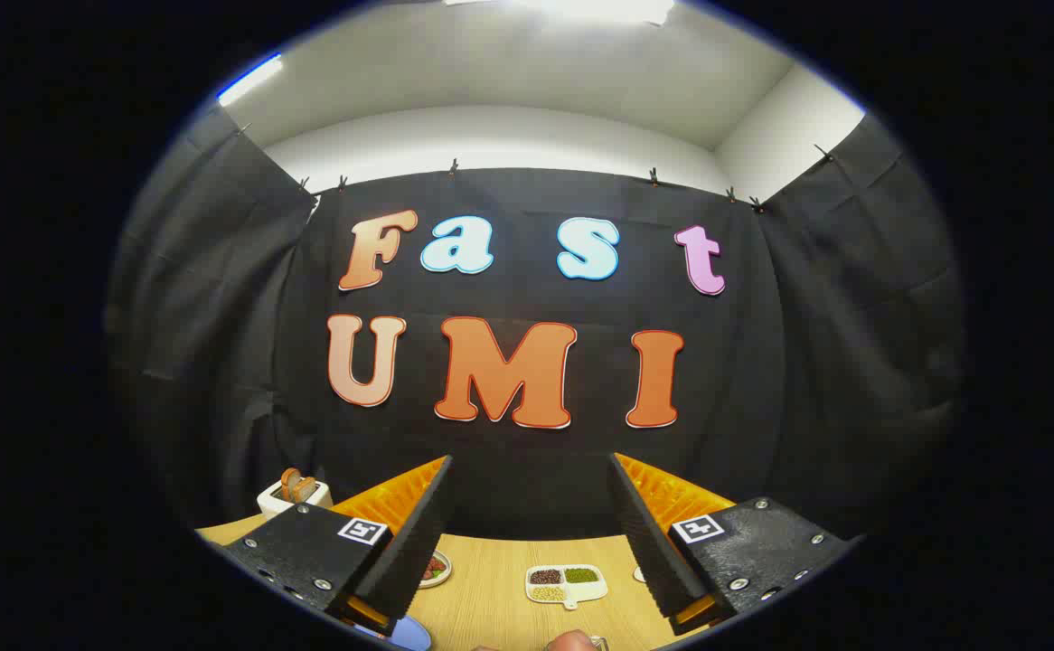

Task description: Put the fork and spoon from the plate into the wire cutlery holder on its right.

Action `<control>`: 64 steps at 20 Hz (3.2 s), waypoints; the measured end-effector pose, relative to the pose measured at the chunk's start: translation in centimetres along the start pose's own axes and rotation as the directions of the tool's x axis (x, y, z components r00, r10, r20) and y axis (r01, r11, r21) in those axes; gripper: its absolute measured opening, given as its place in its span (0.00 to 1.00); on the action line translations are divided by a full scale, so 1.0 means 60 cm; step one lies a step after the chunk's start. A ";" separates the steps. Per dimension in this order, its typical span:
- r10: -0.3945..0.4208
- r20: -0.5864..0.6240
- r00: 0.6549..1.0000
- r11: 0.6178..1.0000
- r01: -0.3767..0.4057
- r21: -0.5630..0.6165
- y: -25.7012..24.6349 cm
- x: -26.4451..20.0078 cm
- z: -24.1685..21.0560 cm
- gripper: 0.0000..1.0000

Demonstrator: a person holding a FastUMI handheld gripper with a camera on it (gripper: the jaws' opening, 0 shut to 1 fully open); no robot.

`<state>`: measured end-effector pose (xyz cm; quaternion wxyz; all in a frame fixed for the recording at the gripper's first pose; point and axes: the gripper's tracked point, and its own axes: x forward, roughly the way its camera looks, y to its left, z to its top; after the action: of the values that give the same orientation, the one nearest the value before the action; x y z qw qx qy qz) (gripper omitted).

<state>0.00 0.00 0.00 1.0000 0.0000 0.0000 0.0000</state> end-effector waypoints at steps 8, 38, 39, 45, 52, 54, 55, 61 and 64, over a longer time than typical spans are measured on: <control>-0.017 -0.026 1.000 1.000 0.017 -0.017 0.002 -0.002 -0.005 0.99; 0.229 -0.529 0.817 0.974 -0.194 0.120 0.202 -0.049 -0.296 0.99; 0.244 -0.569 0.785 0.970 -0.201 0.139 0.212 -0.057 -0.318 0.98; 0.266 -0.740 0.618 0.959 -0.245 0.140 0.262 -0.107 -0.439 0.96; 0.287 -0.873 0.395 0.944 -0.274 0.187 0.314 -0.175 -0.546 0.87; 0.274 -0.891 0.361 0.942 -0.289 0.173 0.319 -0.190 -0.569 0.86; 0.268 -0.900 0.345 0.940 -0.297 0.166 0.322 -0.197 -0.580 0.84; 0.228 -0.940 0.254 0.933 -0.333 0.136 0.329 -0.216 -0.627 0.55; 0.222 -0.949 0.225 0.928 -0.347 0.135 0.337 -0.217 -0.644 0.44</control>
<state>-13.05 20.20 -38.65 0.7809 -0.0527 0.5953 0.1821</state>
